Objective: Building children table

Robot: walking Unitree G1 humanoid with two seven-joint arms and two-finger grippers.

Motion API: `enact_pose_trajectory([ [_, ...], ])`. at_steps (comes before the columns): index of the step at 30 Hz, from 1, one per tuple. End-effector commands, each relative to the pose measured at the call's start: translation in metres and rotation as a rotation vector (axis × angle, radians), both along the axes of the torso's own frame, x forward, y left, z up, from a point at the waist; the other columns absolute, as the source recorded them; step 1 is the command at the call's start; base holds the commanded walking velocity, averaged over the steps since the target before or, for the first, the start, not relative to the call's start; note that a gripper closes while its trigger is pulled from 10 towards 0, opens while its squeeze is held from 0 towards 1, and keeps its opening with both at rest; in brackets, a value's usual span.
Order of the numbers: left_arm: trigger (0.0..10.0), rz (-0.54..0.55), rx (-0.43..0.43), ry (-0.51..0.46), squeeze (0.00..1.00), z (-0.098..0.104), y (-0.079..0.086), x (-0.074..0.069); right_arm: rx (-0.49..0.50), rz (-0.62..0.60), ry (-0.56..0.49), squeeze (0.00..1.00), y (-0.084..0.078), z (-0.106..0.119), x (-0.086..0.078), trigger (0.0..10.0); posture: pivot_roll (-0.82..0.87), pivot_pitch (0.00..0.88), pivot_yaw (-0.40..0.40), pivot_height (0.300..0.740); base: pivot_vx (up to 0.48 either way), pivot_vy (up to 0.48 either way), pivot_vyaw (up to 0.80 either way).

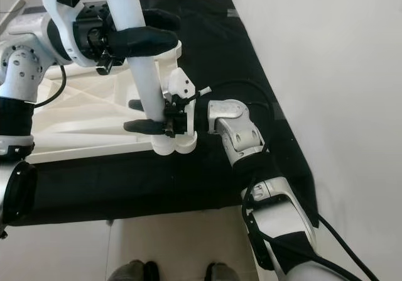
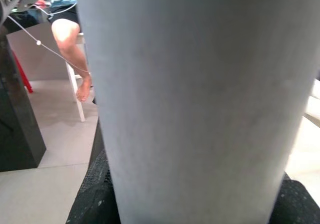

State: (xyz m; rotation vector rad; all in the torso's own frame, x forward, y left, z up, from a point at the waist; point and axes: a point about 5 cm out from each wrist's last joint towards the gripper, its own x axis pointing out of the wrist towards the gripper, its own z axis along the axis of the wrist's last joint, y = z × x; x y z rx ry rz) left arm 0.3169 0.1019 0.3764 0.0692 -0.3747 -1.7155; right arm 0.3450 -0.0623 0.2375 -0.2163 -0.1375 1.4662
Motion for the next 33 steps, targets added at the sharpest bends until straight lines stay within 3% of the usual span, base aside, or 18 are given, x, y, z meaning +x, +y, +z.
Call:
enact_pose_trajectory([
  [1,0.0,-0.348,-0.076,-0.013,0.0,0.006,-0.028,-0.025,0.029,0.069,0.01,0.0,0.024,0.002,-0.005,0.0,0.0,0.141,-0.02,0.74,0.0,0.0,0.0],
  [10,0.0,-0.332,-0.111,-0.021,0.0,0.01,-0.025,-0.024,0.029,0.029,0.011,0.0,0.023,0.0,-0.003,0.0,-0.01,0.133,-0.01,0.74,0.0,0.0,0.0],
  [11,4.1,-0.292,-0.129,-0.005,1.0,0.012,-0.023,-0.022,0.036,0.004,0.01,0.0,0.022,0.0,-0.001,0.0,-0.01,0.13,-0.008,0.74,0.0,0.0,0.0],
  [12,5.6,-0.245,-0.148,0.016,1.0,0.015,-0.022,-0.019,0.043,-0.019,0.008,0.0,0.022,0.001,0.0,0.0,-0.01,0.13,-0.006,0.74,0.0,0.0,0.0],
  [13,5.6,-0.245,-0.148,0.016,1.0,0.015,-0.022,-0.019,0.043,-0.019,0.008,0.0,0.022,0.001,0.0,0.0,-0.01,0.13,-0.006,0.74,0.0,0.0,0.0],
  [14,10.0,-0.131,-0.205,0.043,1.0,0.02,-0.017,-0.011,0.064,-0.065,0.004,0.0,0.021,0.002,0.003,0.0,-0.01,0.128,-0.002,0.74,0.0,0.0,0.0],
  [20,10.0,0.031,-0.302,0.041,1.0,0.023,0.006,-0.003,0.107,-0.159,-0.004,0.0,0.013,0.007,0.011,0.0,-0.01,0.128,0.004,0.74,0.0,0.0,0.0],
  [21,10.0,0.17,-0.365,0.044,1.0,0.021,0.031,0.0,0.154,-0.234,-0.008,0.0,0.005,0.012,0.016,0.0,0.0,0.13,0.003,0.74,0.0,0.0,0.0],
  [22,10.0,0.17,-0.365,0.044,1.0,0.021,0.031,0.0,0.154,-0.234,-0.008,0.0,0.005,0.012,0.016,0.0,0.0,0.13,0.003,0.74,0.0,0.0,0.0],
  [26,10.0,0.394,-0.454,0.033,1.0,0.013,0.073,-0.006,0.219,-0.358,-0.006,0.0,-0.011,0.017,0.025,0.0,0.01,0.139,0.003,0.74,0.0,0.0,0.0],
  [28,10.0,0.394,-0.454,0.033,1.0,0.013,0.073,-0.006,0.219,-0.358,-0.006,0.0,-0.011,0.017,0.025,0.0,0.01,0.139,0.003,0.74,0.0,0.0,0.0],
  [30,10.0,0.604,-0.516,0.065,1.0,-0.005,0.109,-0.007,0.235,-0.442,-0.004,0.0,-0.021,0.015,0.03,0.0,0.03,0.146,-0.006,0.74,0.0,0.0,0.0],
  [31,10.0,0.604,-0.516,0.065,1.0,-0.005,0.109,-0.007,0.235,-0.442,-0.004,0.0,-0.021,0.015,0.03,0.0,0.03,0.146,-0.006,0.74,0.0,0.0,0.0],
  [33,10.0,0.767,-0.563,0.107,1.0,-0.022,0.134,-0.009,0.249,-0.508,0.002,0.0,-0.027,0.014,0.035,0.0,0.02,0.149,-0.01,0.74,0.0,0.0,0.0],
])
